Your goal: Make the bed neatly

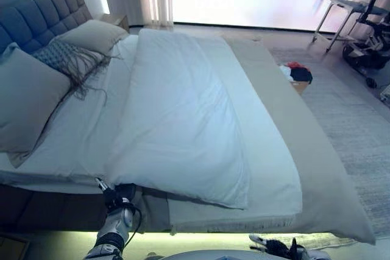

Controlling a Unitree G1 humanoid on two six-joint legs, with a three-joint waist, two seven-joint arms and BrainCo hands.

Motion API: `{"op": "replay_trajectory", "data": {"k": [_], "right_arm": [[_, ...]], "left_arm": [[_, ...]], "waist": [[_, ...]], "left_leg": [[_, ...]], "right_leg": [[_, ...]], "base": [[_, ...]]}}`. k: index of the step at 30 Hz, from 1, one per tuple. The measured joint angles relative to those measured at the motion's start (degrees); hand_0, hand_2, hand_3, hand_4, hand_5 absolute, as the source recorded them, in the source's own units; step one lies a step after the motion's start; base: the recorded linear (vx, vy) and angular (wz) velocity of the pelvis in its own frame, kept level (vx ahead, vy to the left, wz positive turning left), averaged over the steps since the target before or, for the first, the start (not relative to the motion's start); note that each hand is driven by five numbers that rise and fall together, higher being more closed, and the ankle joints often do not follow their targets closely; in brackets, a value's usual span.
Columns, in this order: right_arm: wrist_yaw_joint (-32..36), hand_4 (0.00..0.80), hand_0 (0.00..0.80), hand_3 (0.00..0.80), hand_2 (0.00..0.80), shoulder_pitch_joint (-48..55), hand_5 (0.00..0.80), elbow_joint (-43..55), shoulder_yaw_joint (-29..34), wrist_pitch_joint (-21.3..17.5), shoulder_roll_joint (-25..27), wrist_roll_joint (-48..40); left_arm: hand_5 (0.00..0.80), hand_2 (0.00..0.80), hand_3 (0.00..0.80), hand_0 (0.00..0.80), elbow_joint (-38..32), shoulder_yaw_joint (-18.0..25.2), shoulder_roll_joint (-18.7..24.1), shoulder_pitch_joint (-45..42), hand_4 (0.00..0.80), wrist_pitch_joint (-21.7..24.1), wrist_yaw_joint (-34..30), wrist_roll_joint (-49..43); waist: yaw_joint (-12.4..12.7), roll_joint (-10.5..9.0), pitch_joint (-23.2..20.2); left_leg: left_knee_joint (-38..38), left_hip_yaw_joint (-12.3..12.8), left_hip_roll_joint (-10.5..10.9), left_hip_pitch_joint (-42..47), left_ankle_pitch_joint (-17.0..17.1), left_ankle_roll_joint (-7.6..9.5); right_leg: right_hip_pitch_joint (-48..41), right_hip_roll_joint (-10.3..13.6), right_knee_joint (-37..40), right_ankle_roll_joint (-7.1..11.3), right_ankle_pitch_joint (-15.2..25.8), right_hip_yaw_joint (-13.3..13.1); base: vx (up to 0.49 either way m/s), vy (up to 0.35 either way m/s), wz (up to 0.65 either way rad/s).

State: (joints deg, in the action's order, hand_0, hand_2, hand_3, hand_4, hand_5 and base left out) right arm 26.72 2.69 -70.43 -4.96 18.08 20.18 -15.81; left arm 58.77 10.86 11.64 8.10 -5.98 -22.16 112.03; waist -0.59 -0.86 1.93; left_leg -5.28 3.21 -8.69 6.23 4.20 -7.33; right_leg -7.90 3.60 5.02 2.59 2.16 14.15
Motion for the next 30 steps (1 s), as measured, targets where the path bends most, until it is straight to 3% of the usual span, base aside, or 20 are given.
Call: {"op": "replay_trajectory", "data": {"k": [9, 13, 18, 22, 30], "right_arm": [[-3.2, 0.000, 0.000, 0.000, 0.000, 7.2, 0.000, -5.3, 6.6, -3.9, 5.6, 3.9], [-3.1, 0.000, 0.000, 0.000, 0.000, 6.3, 0.000, -5.2, 7.6, -5.3, 5.6, 3.8], [-2.1, 0.000, 0.000, 0.000, 0.000, 4.9, 0.000, -5.0, 8.3, -5.6, 5.1, 2.9], [-2.2, 0.000, 0.000, 0.000, 0.000, 4.6, 0.000, -4.9, 8.3, -5.6, 4.6, 0.9], [-2.1, 0.000, 0.000, 0.000, 0.000, 2.8, 0.000, -4.0, 8.9, -6.6, 4.2, -7.4]], "left_arm": [[0.000, 0.000, 0.000, 0.000, 1.3, 8.1, 6.1, -1.5, 0.000, -3.0, 0.0, -3.0], [0.000, 0.000, 0.000, 0.000, 1.4, 9.1, 8.5, -3.4, 0.000, -3.6, 0.0, -3.2], [0.000, 0.000, 0.000, 0.000, 3.7, 15.5, 11.9, -4.4, 0.000, -3.5, 2.0, -3.1], [0.000, 0.000, 0.000, 0.000, 3.7, 19.3, 13.5, -4.6, 0.000, -2.6, 5.2, -3.1], [0.000, 0.000, 0.000, 0.000, 4.5, 22.8, 14.2, -5.1, 0.000, -1.4, 11.1, -3.1]], "waist": [[-0.1, 1.30, 0.1], [0.0, 1.34, 0.1], [0.2, 1.29, 0.1], [1.6, 1.40, -0.1], [1.8, 1.36, -0.2]], "left_leg": [[0.0, -0.3, 0.0, 0.1, -0.5, -0.32], [0.0, -0.4, 0.0, -0.1, -0.7, -0.35], [0.0, -1.8, 0.1, -0.9, -0.7, -0.33], [0.0, -3.4, 0.3, -1.0, -0.7, -0.47], [0.0, -5.4, 0.5, -1.1, -1.1, -0.52]], "right_leg": [[0.0, -0.4, 0.1, 0.20, 0.1, -1.0], [0.0, -0.4, 0.1, -0.05, -0.1, -0.9], [0.1, -0.4, 0.1, 0.11, -0.3, 0.5], [0.0, -0.4, 0.2, 0.01, -0.4, 0.8], [-0.4, -0.2, 0.2, 0.19, -0.7, 1.5]], "base": [[0.004, 0.000, -0.07], [-0.003, 0.005, 0.01], [-0.015, 0.018, 0.12], [-0.002, 0.002, 0.02], [-0.005, 0.004, 0.04]]}}
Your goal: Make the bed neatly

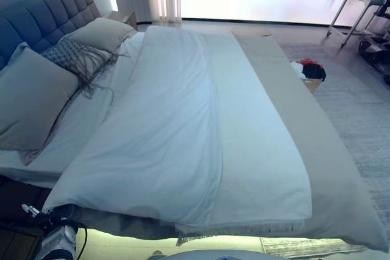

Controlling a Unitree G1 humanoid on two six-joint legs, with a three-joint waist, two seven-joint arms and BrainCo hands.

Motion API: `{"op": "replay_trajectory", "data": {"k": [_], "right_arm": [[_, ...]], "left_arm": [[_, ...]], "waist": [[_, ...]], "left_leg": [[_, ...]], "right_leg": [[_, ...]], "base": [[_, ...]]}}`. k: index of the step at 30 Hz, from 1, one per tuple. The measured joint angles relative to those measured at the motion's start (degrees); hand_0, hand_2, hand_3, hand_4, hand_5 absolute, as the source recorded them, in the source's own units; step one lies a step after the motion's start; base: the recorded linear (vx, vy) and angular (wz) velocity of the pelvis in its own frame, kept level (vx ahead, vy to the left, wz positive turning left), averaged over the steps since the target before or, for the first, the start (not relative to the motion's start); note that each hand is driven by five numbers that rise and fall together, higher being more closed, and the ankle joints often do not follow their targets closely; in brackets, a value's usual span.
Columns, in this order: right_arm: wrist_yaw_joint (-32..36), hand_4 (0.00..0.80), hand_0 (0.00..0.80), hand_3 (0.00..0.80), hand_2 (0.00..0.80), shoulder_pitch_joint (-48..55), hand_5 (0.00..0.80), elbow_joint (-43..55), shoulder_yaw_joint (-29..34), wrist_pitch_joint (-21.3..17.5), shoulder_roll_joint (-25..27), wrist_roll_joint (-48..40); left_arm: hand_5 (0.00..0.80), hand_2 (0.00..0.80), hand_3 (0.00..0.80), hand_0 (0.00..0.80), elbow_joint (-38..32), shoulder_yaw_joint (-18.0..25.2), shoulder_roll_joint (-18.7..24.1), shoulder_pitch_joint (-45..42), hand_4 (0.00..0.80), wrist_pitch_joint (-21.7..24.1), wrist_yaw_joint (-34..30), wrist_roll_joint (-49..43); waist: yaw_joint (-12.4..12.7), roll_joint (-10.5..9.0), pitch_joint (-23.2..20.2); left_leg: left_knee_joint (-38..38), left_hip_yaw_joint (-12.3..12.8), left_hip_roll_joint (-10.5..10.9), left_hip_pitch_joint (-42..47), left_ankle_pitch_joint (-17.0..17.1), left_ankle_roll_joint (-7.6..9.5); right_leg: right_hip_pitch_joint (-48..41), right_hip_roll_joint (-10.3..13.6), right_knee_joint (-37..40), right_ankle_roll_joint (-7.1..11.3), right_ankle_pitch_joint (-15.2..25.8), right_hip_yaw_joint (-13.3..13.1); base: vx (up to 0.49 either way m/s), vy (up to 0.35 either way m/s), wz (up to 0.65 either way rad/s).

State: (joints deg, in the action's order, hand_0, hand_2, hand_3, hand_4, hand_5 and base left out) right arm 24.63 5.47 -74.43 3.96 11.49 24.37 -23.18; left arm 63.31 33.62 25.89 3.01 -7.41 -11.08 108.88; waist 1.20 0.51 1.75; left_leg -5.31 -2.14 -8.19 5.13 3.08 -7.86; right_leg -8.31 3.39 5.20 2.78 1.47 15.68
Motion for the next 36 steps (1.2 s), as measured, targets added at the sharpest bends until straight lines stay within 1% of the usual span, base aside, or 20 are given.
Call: {"op": "replay_trajectory", "data": {"k": [4, 6, 7, 9, 10, 11, 13, 16, 19, 20, 22, 24, 26, 27, 28, 30, 32, 33, 34, 36], "right_arm": [[3.0, 0.000, 0.000, 0.000, 0.000, 0.7, 0.000, 1.1, 4.7, 0.3, 0.0, -11.7], [3.8, 0.000, 0.000, 0.000, 0.000, 1.0, 0.000, 1.4, 6.7, 0.3, 0.1, -15.8], [4.2, 0.000, 0.000, 0.000, 0.000, 1.2, 0.000, 1.3, 7.0, 0.3, 0.3, -17.5], [5.2, 0.000, 0.000, 0.000, 0.000, 1.5, 0.000, 1.0, 9.5, 0.5, 0.8, -19.4], [5.5, 0.000, 0.000, 0.000, 0.000, 1.4, 0.000, 0.7, 10.2, 0.5, 1.2, -19.6], [5.7, 0.000, 0.000, 0.000, 0.000, 1.3, 0.000, 0.6, 11.2, 0.5, 1.5, -19.8], [5.9, 0.000, 0.000, 0.000, 0.000, 0.8, 0.000, 0.5, 11.3, 0.4, 2.2, -19.7], [6.3, 0.000, 0.000, 0.000, 0.000, 0.2, 0.000, 0.4, 11.4, 0.6, 3.1, -19.7], [6.2, 0.000, 0.000, 0.000, 0.000, 0.5, 0.000, 0.0, 11.9, 1.2, 3.7, -19.5], [6.2, 0.000, 0.000, 0.000, 0.000, 0.8, 0.000, -0.2, 12.3, 1.2, 3.8, -19.5], [6.2, 0.000, 0.000, 0.000, 0.000, 1.4, 0.000, -0.3, 12.4, 1.3, 3.8, -19.5], [6.1, 0.000, 0.000, 0.000, 0.000, 2.1, 0.000, -0.6, 12.4, 1.4, 4.4, -19.5], [6.2, 0.000, 0.000, 0.000, 0.000, 2.6, 0.000, -0.7, 12.5, 1.5, 5.7, -19.5], [6.1, 0.000, 0.000, 0.000, 0.000, 2.6, 0.000, -0.9, 12.9, 1.6, 6.3, -19.5], [6.1, 0.000, 0.000, 0.000, 0.000, 2.6, 0.000, -1.0, 13.3, 1.6, 6.7, -19.5], [6.1, 0.000, 0.000, 0.000, 0.000, 2.8, 0.000, -1.2, 13.4, 1.8, 6.7, -19.5], [6.1, 0.000, 0.000, 0.000, 0.000, 2.7, 0.000, -1.4, 13.4, 1.8, 6.5, -19.5], [6.1, 0.000, 0.000, 0.000, 0.000, 2.1, 0.000, -1.4, 13.4, 1.8, 6.5, -19.5], [6.1, 0.000, 0.000, 0.000, 0.000, 1.4, 0.000, -1.4, 13.4, 1.7, 6.2, -19.6], [6.1, 0.000, 0.000, 0.000, 0.000, 0.8, 0.000, -1.3, 13.4, 1.6, 5.2, -19.7]], "left_arm": [[0.000, 0.000, 0.000, 0.000, 3.0, 5.5, 0.0, -0.2, 0.000, 0.0, 1.6, 0.0], [0.000, 0.000, 0.000, 0.000, 5.3, 9.1, 0.0, -0.4, 0.000, 0.0, 1.6, 0.0], [0.000, 0.000, 0.000, 0.000, 6.2, 10.2, 0.0, -1.0, 0.000, 0.1, 1.7, 0.1], [0.000, 0.000, 0.000, 0.000, 8.0, 10.6, 0.0, -1.4, 0.000, 0.1, 2.1, 0.1], [0.000, 0.000, 0.000, 0.000, 8.3, 10.6, 0.0, -1.4, 0.000, -0.2, 2.2, 0.1], [0.000, 0.000, 0.000, 0.000, 8.4, 10.6, 0.0, -1.4, 0.000, -0.3, 2.2, 0.0], [0.000, 0.000, 0.000, 0.000, 8.6, 10.6, 0.0, -1.4, 0.000, -0.6, 2.2, 0.1], [0.000, 0.000, 0.000, 0.000, 9.1, 10.6, -0.2, -1.4, 0.000, -0.8, 2.5, 0.1], [0.000, 0.000, 0.000, 0.000, 9.1, 10.6, -0.9, -1.4, 0.000, -0.8, 2.8, 0.1], [0.000, 0.000, 0.000, 0.000, 9.2, 10.7, -1.2, -1.5, 0.000, -0.2, 2.8, 0.5], [0.000, 0.000, 0.000, 0.000, 9.6, 13.0, -1.0, -3.5, 0.000, 2.6, 2.8, 1.2], [0.000, 0.000, 0.000, 0.000, 9.6, 13.9, -0.6, -7.6, 0.000, 5.0, 2.7, 2.4], [0.000, 0.000, 0.000, 0.000, 9.7, 13.8, -0.2, -12.2, 0.000, 5.6, 2.6, 2.7], [0.000, 0.000, 0.000, 0.000, 10.0, 13.7, 0.0, -13.8, 0.000, 5.2, 2.3, 2.7], [0.000, 0.000, 0.000, 0.000, 10.3, 13.5, 0.3, -15.8, 0.000, 4.5, 1.9, 2.6], [0.000, 0.000, 0.000, 0.000, 10.3, 12.3, 0.8, -17.3, 0.000, 2.0, 0.5, -0.4], [0.000, 0.000, 0.000, 0.000, 10.3, 9.1, 0.8, -17.4, 0.000, -1.6, -1.0, -8.4], [0.000, 0.000, 0.000, 0.000, 10.3, 7.0, 0.5, -17.4, 0.000, -3.2, -1.7, -13.9], [0.000, 0.000, 0.000, 0.000, 10.2, 5.2, 0.1, -17.3, 0.000, -4.5, -2.1, -18.0], [0.000, 0.000, 0.000, 0.000, 10.0, 2.5, -0.6, -16.7, 0.000, -6.6, -3.0, -26.2]], "waist": [[-0.1, -0.05, -0.2], [-0.1, -0.02, -0.3], [0.0, -0.03, -0.4], [0.6, -0.02, -0.7], [1.3, -0.10, -0.8], [1.4, -0.25, -1.0], [1.4, -0.36, -1.7], [1.5, -0.30, -1.8], [2.2, -0.30, -1.8], [2.8, -0.30, -1.8], [3.6, -0.17, -1.8], [5.4, 0.16, -1.8], [6.7, 0.47, -2.0], [7.3, 0.54, -1.9], [8.4, 0.66, -1.9], [9.2, 0.45, -1.9], [9.4, -0.33, -1.8], [9.6, -0.53, -1.7], [9.9, -0.92, -1.7], [10.9, -2.04, -1.5]], "left_leg": [[0.0, -0.4, 0.0, 0.0, -0.3, -0.01], [0.1, -1.3, 0.1, 0.0, -0.4, -0.13], [0.3, -1.4, 0.3, -0.1, -0.4, -0.27], [0.3, -1.7, 0.5, -0.1, -0.4, -0.15], [0.3, -1.7, 0.6, -0.2, -0.4, -0.11], [0.3, -2.0, 0.7, -0.4, -0.4, -0.11], [0.3, -2.7, 0.9, -0.8, -0.4, -0.10], [0.3, -2.8, 1.1, -0.9, -0.5, 0.05], [0.4, -2.8, 1.4, -0.9, -0.6, 0.11], [0.4, -2.8, 1.5, -1.0, -0.6, 0.13], [0.5, -3.4, 1.7, -1.6, -0.5, 0.19], [0.6, -4.3, 2.2, -2.2, -0.4, 0.43], [0.6, -4.6, 2.9, -2.9, 0.0, 0.92], [0.5, -4.7, 3.3, -3.0, 0.1, 1.07], [0.6, -4.7, 3.5, -3.1, 0.0, 1.51], [1.0, -4.7, 3.9, -4.5, 0.2, 1.77], [1.5, -4.4, 4.0, -5.6, 0.6, 2.20], [2.3, -4.3, 4.2, -6.4, 1.3, 2.27], [2.4, -4.3, 4.4, -6.6, 1.8, 1.79], [1.8, -4.3, 5.1, -6.5, 2.3, 2.06]], "right_leg": [[0.1, 0.0, 0.0, 0.04, -0.1, 0.0], [0.1, 0.1, 0.0, 0.09, -0.1, 0.0], [0.1, 0.2, 0.0, 0.19, -0.2, 0.1], [0.0, 0.4, 0.0, 0.40, -0.3, 0.4], [0.0, 0.5, 0.0, 0.45, -0.4, 0.5], [0.1, 0.6, -0.1, 0.52, -0.4, 0.8], [0.1, 0.7, -0.1, 0.67, -0.5, 1.3], [0.1, 0.9, -0.2, 0.82, -0.6, 1.5], [0.0, 1.0, -0.2, 0.96, -0.7, 1.5], [0.0, 0.9, -0.2, 1.01, -0.8, 1.6], [0.1, 1.1, -0.2, 1.20, -0.9, 2.5], [-0.1, 1.5, -0.2, 1.47, -1.1, 3.6], [-0.5, 2.2, -0.2, 1.95, -1.4, 5.3], [-0.7, 2.5, -0.3, 2.19, -1.6, 5.6], [-1.1, 2.8, -0.3, 2.41, -1.7, 6.1], [-1.6, 3.1, -0.3, 2.53, -3.1, 6.4], [-1.5, 3.4, -0.5, 2.20, -3.6, 6.6], [-1.5, 3.4, -1.2, 2.76, -3.6, 6.6], [-1.5, 3.7, -1.5, 3.05, -3.8, 6.6], [-1.5, 4.0, -1.3, 3.51, -3.7, 6.6]], "base": [[-0.021, 0.038, -0.02], [-0.008, 0.034, -0.03], [-0.004, 0.027, 0.04], [-0.006, 0.037, 0.06], [-0.008, 0.035, 0.09], [-0.010, 0.040, 0.12], [-0.015, 0.047, 0.14], [-0.029, 0.051, 0.04], [-0.022, 0.029, 0.01], [-0.024, 0.031, 0.07], [-0.018, 0.032, 0.21], [-0.022, 0.040, 0.35], [-0.020, 0.039, 0.45], [-0.014, 0.029, 0.39], [-0.018, 0.026, 0.50], [-0.026, 0.015, 0.82], [-0.033, 0.006, 0.86], [-0.039, 0.014, 0.50], [-0.036, 0.016, 0.27], [-0.024, 0.006, 0.10]]}}
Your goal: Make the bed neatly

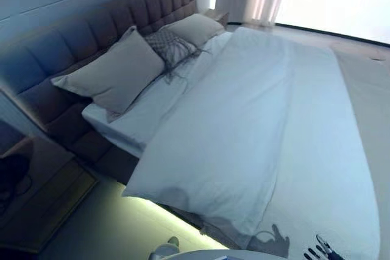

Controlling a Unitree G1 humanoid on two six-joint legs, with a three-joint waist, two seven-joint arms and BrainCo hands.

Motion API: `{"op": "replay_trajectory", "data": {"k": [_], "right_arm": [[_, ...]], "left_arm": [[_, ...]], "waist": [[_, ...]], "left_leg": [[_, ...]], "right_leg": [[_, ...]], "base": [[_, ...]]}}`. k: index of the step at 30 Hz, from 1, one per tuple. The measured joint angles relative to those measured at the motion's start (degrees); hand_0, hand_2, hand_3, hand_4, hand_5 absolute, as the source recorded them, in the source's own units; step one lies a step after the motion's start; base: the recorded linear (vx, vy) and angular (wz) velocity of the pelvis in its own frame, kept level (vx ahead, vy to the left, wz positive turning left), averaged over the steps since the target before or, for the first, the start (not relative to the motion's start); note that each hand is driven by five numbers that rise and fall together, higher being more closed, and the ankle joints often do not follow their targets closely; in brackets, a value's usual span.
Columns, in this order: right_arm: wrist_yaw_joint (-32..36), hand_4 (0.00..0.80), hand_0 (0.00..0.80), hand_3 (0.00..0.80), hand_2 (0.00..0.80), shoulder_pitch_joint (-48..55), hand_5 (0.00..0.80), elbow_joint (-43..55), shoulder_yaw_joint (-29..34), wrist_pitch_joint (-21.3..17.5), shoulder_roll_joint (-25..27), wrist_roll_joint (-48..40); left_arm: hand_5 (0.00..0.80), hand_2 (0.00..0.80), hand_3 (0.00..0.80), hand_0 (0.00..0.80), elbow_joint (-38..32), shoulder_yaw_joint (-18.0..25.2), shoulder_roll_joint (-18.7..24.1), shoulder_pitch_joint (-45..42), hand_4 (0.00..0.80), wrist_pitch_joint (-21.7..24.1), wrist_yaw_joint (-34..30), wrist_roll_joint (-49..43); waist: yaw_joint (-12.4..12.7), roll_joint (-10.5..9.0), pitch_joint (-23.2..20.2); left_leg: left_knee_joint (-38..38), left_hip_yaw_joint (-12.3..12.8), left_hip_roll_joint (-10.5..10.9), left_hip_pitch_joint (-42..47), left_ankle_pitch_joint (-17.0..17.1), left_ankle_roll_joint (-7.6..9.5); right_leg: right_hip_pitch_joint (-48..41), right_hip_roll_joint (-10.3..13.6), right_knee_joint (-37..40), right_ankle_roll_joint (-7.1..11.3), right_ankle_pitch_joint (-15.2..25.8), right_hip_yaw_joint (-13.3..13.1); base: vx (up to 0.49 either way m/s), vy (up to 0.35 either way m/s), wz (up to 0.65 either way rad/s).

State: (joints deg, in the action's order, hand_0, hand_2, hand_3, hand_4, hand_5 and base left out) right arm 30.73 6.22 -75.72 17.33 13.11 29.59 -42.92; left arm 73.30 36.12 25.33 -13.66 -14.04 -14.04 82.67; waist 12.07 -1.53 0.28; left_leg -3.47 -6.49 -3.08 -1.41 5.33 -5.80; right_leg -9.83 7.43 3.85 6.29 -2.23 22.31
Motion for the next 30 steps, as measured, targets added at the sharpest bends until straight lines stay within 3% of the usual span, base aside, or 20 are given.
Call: {"op": "replay_trajectory", "data": {"k": [4, 6, 10, 13, 16, 25, 30], "right_arm": [[0.1, 0.000, 0.000, 0.000, 0.000, -1.5, 0.000, -0.8, 0.0, 0.1, -1.0, 0.0], [0.1, 0.000, 0.000, 0.000, 0.000, -1.7, 0.000, -1.1, -0.1, 0.1, -1.0, -0.3], [0.1, 0.000, 0.000, 0.000, 0.000, -2.1, 0.000, -1.2, -2.2, 0.2, -0.3, -1.7], [0.1, 0.000, 0.000, 0.000, 0.000, -2.7, 0.000, -0.8, -4.4, 0.0, -0.3, -1.8], [-0.1, 0.000, 0.000, 0.000, 0.000, -3.1, 0.000, -0.7, -6.5, -0.8, -0.3, -1.5], [-2.8, 0.000, 0.000, 0.000, 0.000, -7.7, 0.000, 3.7, -11.5, -3.2, -0.6, -0.6], [-2.6, 0.000, 0.000, 0.000, 0.000, -8.0, 0.000, 4.8, -15.1, -4.1, -4.5, -1.6]], "left_arm": [[0.000, 0.000, 0.000, 0.000, 1.6, -3.8, 0.6, 0.9, 0.000, 0.6, 0.2, -19.1], [0.000, 0.000, 0.000, 0.000, 6.1, -10.4, 2.8, 2.4, 0.000, 6.4, 2.6, -36.4], [0.000, 0.000, 0.000, 0.000, 6.1, -21.3, 6.4, 3.9, 0.000, 15.5, 8.1, -52.2], [0.000, 0.000, 0.000, 0.000, 2.5, -27.7, 6.7, 3.9, 0.000, 19.9, 11.5, -57.7], [0.000, 0.000, 0.000, 0.000, -0.7, -33.2, 5.7, 5.3, 0.000, 21.5, 12.2, -62.1], [0.000, 0.000, 0.000, 0.000, -4.9, -44.0, 2.7, 12.1, 0.000, 19.9, 11.6, -66.3], [0.000, 0.000, 0.000, 0.000, -4.4, -50.0, 0.0, 14.2, 0.000, 19.3, 9.5, -70.8]], "waist": [[-0.2, -2.22, 0.9], [-0.3, -2.75, 1.2], [-0.5, -1.57, 2.0], [-2.0, -0.61, 2.5], [-2.9, -0.14, 2.2], [-7.3, -0.61, 2.0], [-10.0, -0.37, 0.9]], "left_leg": [[-0.8, 0.1, 0.7, 0.5, 0.3, 0.44], [-1.2, 0.7, 0.9, 0.9, 0.4, 0.61], [-1.1, 1.5, 0.7, 1.2, 0.2, 0.74], [-1.2, 2.0, 0.6, 1.6, 0.2, 0.78], [-1.4, 3.4, 0.2, 1.8, 0.4, 0.63], [-1.6, 8.9, -1.1, 4.3, -0.4, 0.21], [-1.6, 12.3, -2.1, 5.6, -1.0, -0.13]], "right_leg": [[-0.1, 0.8, 0.0, 0.50, 0.1, -0.1], [0.0, 1.1, 0.0, 0.54, 0.1, -0.6], [0.2, 1.1, -0.1, 0.35, 0.0, -1.4], [0.2, 1.1, -0.4, 0.34, 0.0, -1.9], [0.9, 1.0, -0.5, 0.47, 0.3, -3.4], [1.2, 0.2, 1.2, -0.01, 2.2, -8.8], [2.2, -0.5, 1.2, -0.51, 2.6, -12.3]], "base": [[-0.027, 0.009, 0.01], [-0.037, 0.018, -0.09], [-0.031, 0.000, -0.10], [-0.020, -0.040, -0.08], [-0.020, -0.062, -0.22], [-0.026, -0.066, -0.34], [0.007, -0.048, -0.36]]}}
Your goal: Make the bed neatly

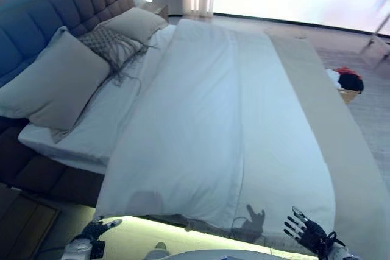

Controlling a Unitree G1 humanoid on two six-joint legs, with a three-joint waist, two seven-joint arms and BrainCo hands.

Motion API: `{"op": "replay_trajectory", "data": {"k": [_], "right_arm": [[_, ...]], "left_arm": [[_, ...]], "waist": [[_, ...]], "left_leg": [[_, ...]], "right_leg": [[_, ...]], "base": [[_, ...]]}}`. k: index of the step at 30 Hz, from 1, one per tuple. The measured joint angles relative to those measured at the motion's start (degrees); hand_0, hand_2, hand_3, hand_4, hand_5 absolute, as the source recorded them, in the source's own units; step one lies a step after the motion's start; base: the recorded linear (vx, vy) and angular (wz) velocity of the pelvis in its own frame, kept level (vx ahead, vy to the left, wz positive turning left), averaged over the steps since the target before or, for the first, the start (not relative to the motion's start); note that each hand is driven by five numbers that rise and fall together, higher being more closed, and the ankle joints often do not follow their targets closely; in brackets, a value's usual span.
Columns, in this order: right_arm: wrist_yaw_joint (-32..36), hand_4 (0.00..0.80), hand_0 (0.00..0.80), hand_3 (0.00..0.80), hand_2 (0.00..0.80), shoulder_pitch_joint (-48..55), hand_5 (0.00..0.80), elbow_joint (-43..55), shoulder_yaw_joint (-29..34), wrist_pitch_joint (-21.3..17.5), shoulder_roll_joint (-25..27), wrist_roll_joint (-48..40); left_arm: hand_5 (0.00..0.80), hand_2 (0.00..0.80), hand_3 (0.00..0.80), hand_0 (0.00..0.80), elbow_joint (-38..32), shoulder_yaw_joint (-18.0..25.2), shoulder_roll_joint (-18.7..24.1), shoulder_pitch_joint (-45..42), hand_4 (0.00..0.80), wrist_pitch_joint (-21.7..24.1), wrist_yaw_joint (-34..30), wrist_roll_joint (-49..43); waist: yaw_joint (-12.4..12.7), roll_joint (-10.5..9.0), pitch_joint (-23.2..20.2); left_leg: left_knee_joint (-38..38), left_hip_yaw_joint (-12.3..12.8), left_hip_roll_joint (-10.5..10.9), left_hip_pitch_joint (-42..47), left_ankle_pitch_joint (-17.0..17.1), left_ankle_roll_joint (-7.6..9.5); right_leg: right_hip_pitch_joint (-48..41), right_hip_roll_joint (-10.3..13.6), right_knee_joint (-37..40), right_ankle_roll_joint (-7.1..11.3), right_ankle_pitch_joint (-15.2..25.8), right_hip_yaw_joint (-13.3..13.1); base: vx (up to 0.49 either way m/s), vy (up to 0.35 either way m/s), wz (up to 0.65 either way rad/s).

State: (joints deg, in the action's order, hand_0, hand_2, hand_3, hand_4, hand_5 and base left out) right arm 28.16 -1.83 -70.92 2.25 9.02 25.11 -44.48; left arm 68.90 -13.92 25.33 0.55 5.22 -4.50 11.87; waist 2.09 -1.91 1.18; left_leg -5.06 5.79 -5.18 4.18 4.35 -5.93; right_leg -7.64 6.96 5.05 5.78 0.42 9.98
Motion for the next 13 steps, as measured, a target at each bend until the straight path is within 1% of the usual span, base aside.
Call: {"op": "replay_trajectory", "data": {"k": [1, 2, 3, 4, 6, 9, 11, 13], "right_arm": [[0.0, 0.000, 0.000, 0.000, 0.000, 0.3, 0.000, 0.1, -0.9, 0.0, -0.8, -0.1], [-0.1, 0.000, 0.000, 0.000, 0.000, 0.7, 0.000, 0.1, -1.2, 0.0, -1.6, -0.3], [-0.5, 0.000, 0.000, 0.000, 0.000, 1.0, 0.000, 0.1, -1.3, 0.0, -2.4, -1.3], [-1.6, 0.000, 0.000, 0.000, 0.000, 1.6, 0.000, 0.1, -1.5, -0.5, -3.4, -2.3], [-3.6, 0.000, 0.000, 0.000, 0.000, 2.3, 0.000, 0.0, -1.9, -1.4, -4.8, -4.3], [-8.0, 0.000, 0.000, 0.000, 0.000, 3.8, 0.000, -2.3, -0.3, -2.6, -6.8, -10.5], [-10.0, 0.000, 0.000, 0.000, 0.000, 5.3, 0.000, -4.3, 1.5, -2.6, -7.9, -11.8], [-11.3, 0.000, 0.000, 0.000, 0.000, 6.6, 0.000, -5.5, 1.6, -2.6, -9.1, -11.8]], "left_arm": [[0.000, 0.000, 0.000, 0.000, 0.1, -0.8, -0.6, 0.2, 0.000, -0.3, -0.3, 0.0], [0.000, 0.000, 0.000, 0.000, 0.1, -0.9, -1.1, 0.5, 0.000, -0.7, -0.6, 0.0], [0.000, 0.000, 0.000, 0.000, 0.2, -0.9, -1.3, 0.8, 0.000, -0.9, -0.7, 0.0], [0.000, 0.000, 0.000, 0.000, 0.3, -0.9, -2.0, 1.2, 0.000, -1.0, -0.7, 0.1], [0.000, 0.000, 0.000, 0.000, 0.3, -0.9, -2.9, 1.3, 0.000, -1.0, -0.6, 0.3], [0.000, 0.000, 0.000, 0.000, 0.9, -0.9, -5.8, 1.7, 0.000, -0.9, -0.6, 3.0], [0.000, 0.000, 0.000, 0.000, 2.1, -0.7, -8.0, 1.9, 0.000, -0.8, -0.7, 6.9], [0.000, 0.000, 0.000, 0.000, 3.1, -0.5, -10.0, 1.7, 0.000, -0.8, -0.8, 9.5]], "waist": [[-0.3, 0.24, -0.2], [-1.4, 0.48, -0.4], [-1.6, 0.70, -0.5], [-2.2, 1.12, -0.7], [-2.7, 1.71, -1.1], [-3.0, 2.69, -1.9], [-3.1, 2.87, -2.1], [-3.0, 2.87, -2.1]], "left_leg": [[0.0, 0.6, -0.2, 0.4, -0.2, -0.01], [0.0, 0.8, -0.2, 0.5, -0.2, -0.01], [0.0, 1.3, -0.3, 0.6, -0.2, -0.02], [0.0, 2.1, -0.5, 1.0, -0.4, -0.08], [-0.2, 2.3, -0.5, 1.2, -0.6, -0.02], [-0.2, 3.5, -0.7, 1.3, -0.9, 0.13], [-0.1, 3.8, -0.7, 1.5, -0.9, 0.14], [-0.2, 4.3, -0.8, 2.0, -1.0, 0.11]], "right_leg": [[0.1, -0.1, 0.0, -0.05, 0.1, -0.7], [0.1, -0.1, 0.0, -0.06, 0.2, -1.0], [0.2, -0.2, 0.0, -0.08, 0.3, -1.3], [0.3, -0.3, 0.0, -0.15, 0.4, -2.2], [0.3, -0.4, 0.0, -0.16, 0.5, -2.6], [1.0, -0.5, 0.0, -0.20, 0.8, -3.8], [1.0, -0.5, -0.1, -0.18, 0.8, -4.1], [0.7, -0.6, -0.2, -0.21, 0.9, -4.4]], "base": [[0.023, -0.034, -0.30], [0.028, -0.027, -0.23], [0.027, -0.017, -0.25], [0.024, -0.007, -0.23], [0.019, 0.003, -0.18], [0.028, 0.008, -0.19], [0.042, 0.014, -0.08], [0.047, 0.008, -0.08]]}}
